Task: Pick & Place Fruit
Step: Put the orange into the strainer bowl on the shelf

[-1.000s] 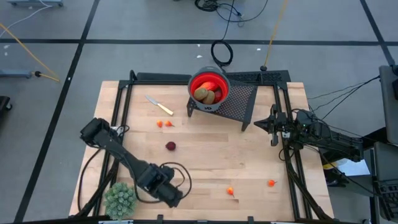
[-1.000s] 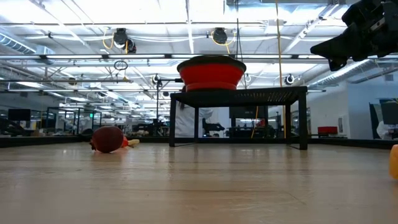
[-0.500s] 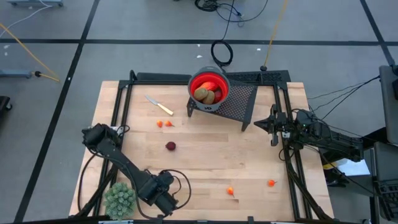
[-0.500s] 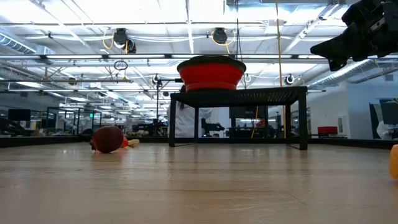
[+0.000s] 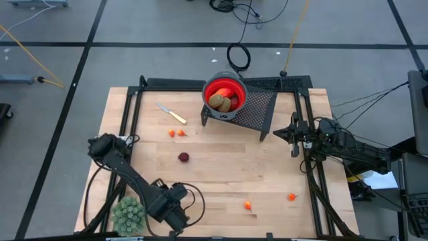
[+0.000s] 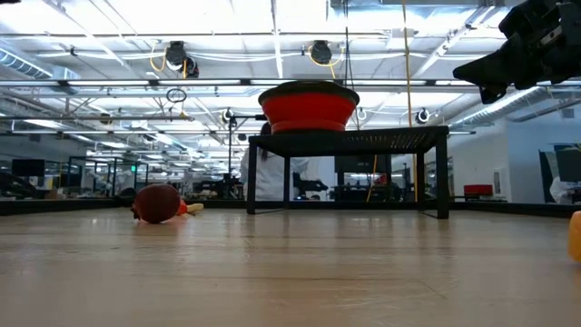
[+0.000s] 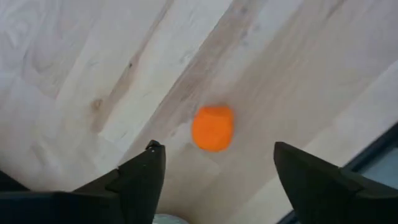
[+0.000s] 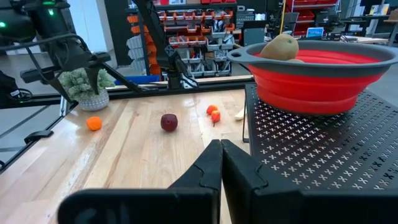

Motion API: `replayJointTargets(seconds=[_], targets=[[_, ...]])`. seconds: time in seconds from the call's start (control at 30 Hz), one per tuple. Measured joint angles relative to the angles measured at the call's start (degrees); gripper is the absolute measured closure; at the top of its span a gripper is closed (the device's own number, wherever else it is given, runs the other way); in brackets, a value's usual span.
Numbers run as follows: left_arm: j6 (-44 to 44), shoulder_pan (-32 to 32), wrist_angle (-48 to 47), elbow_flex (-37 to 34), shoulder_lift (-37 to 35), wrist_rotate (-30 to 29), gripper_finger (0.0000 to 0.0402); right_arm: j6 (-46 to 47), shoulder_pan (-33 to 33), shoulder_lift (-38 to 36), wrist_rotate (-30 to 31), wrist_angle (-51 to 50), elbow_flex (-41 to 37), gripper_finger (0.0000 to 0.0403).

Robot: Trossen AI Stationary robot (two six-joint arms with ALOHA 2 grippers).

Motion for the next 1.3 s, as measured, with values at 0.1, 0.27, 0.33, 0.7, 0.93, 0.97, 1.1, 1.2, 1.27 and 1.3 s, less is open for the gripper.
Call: replayJointTargets(seconds=[0.1, 0.27, 0.33, 0.7, 0.93, 0.97, 1.1, 1.2, 1.27, 1.3], targets=[[0.01, -1.16, 1.34, -2.08, 0.02, -0.05, 0.0093, 0.00, 0.00, 0.00, 0.02, 0.00, 0.00, 0.0403], [-0.26, -2.84, 3.83, -5.81, 0.01, -1.85, 0.0096, 0.02, 0.00, -0.01, 0.02, 0.00, 0.00, 0.0403], [-0.30, -3.49, 5.02, -6.91, 0.01, -3.25, 0.0095, 0.02, -0.01, 0.00, 0.00, 0.00, 0.00, 0.0403], [-0.71, -4.39, 15.39, -14.23, -0.01, -3.84, 0.0087, 0.02, -0.02, 0.00, 0.02, 0.00, 0.00, 0.0403], [-0.85, -4.22, 20.76, -19.41, -0.01, -3.27, 0.0084, 0.02, 0.00, 0.00, 0.02, -0.01, 0.00, 0.0403], [-0.74, -4.22, 21.56, -19.98, -0.01, -3.13, 0.0085, 0.02, 0.00, 0.00, 0.01, -0.01, 0.00, 0.0403], [-0.82, -4.07, 24.40, -21.41, -0.01, -3.04, 0.0089, 0.02, 0.00, 0.00, 0.00, -0.02, 0.00, 0.0403], [-0.74, -3.97, 24.56, -21.51, -0.05, -3.09, 0.0089, 0.02, 0.00, -0.01, 0.01, -0.02, 0.00, 0.0403], [-0.44, -3.75, 24.76, -21.51, -0.07, -3.07, 0.0092, 0.02, 0.00, 0.00, 0.02, 0.00, 0.00, 0.0403], [-0.43, -3.64, 24.76, -21.51, -0.07, -3.04, 0.0094, 0.02, 0.00, 0.00, 0.02, -0.02, 0.00, 0.0403]])
